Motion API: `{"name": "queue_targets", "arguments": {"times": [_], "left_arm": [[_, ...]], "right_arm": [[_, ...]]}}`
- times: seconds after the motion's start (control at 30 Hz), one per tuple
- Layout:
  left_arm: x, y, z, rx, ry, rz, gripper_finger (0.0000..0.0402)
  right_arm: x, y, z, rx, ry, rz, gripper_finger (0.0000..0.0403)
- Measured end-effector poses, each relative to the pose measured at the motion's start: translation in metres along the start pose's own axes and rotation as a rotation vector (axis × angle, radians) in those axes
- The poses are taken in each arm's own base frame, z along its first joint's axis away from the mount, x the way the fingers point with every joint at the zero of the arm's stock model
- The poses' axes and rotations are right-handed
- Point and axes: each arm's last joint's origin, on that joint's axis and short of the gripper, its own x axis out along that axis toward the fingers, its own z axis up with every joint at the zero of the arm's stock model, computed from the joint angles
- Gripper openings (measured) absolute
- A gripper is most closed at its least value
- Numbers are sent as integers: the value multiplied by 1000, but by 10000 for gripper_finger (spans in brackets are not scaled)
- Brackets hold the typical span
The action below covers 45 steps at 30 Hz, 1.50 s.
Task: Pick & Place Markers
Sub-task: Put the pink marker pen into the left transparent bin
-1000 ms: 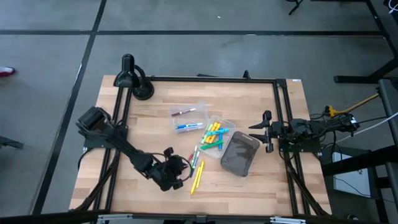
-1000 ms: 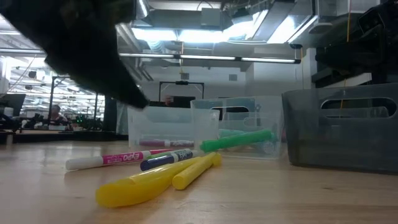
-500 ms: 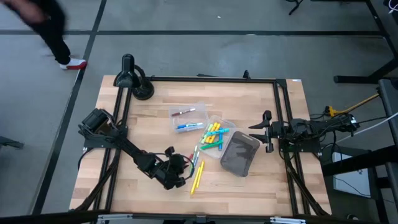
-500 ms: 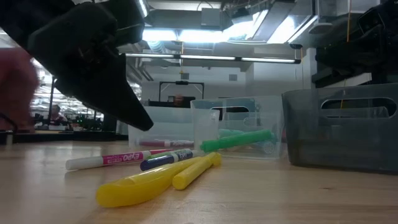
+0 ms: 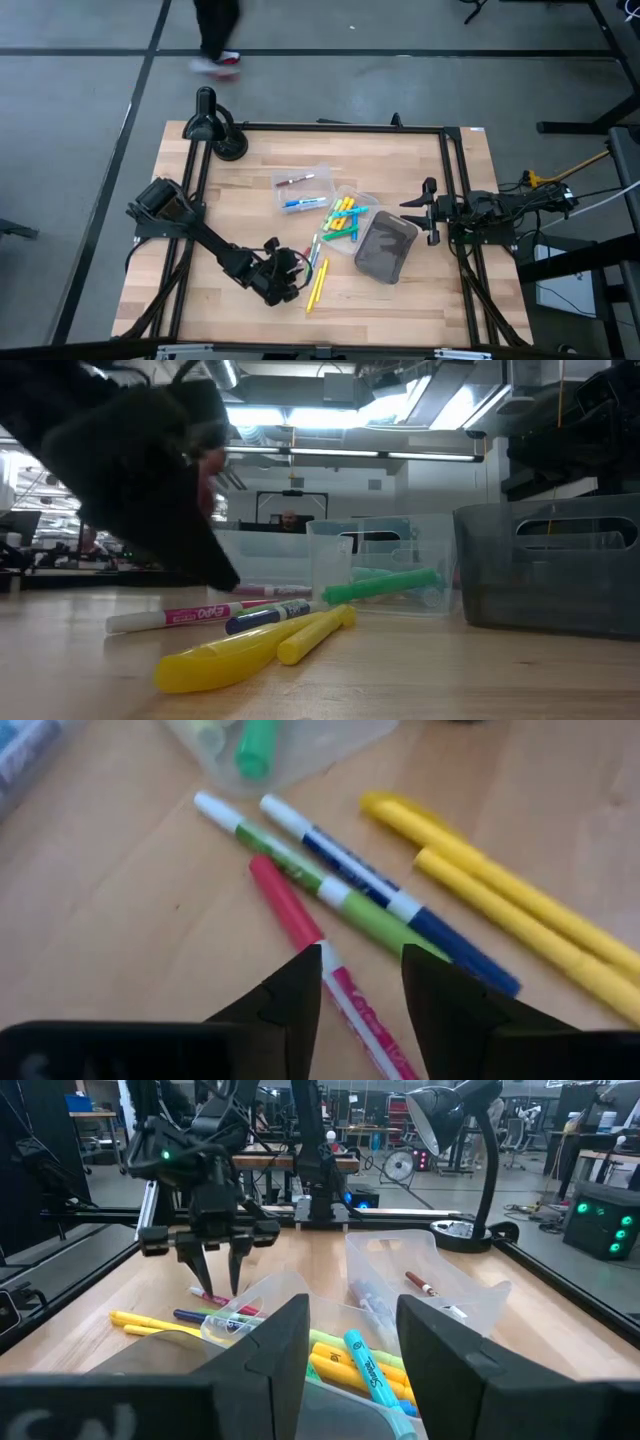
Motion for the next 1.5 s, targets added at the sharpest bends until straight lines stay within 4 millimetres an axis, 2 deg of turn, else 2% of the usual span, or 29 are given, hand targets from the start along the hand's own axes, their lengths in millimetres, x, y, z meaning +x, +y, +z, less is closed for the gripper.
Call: {"name": "queue_targets", "arguments": {"times": [0.27, 0.47, 0.83, 1.17, 1.5], "left_arm": [[18, 3, -15, 5, 10, 72, 135], [22, 7, -22, -21, 34, 114, 123], [22, 9, -23, -6, 35, 128, 28], [20, 9, -21, 9, 27, 126, 29], [5, 9, -3, 58, -19, 98, 28]], "right_arm": [[0, 0, 0, 0, 0, 0, 152], [0, 0, 0, 0, 0, 0, 152], [0, 0, 0, 0, 0, 0, 152], [0, 0, 0, 0, 0, 0, 152], [0, 0, 0, 0, 0, 0, 152]]}}
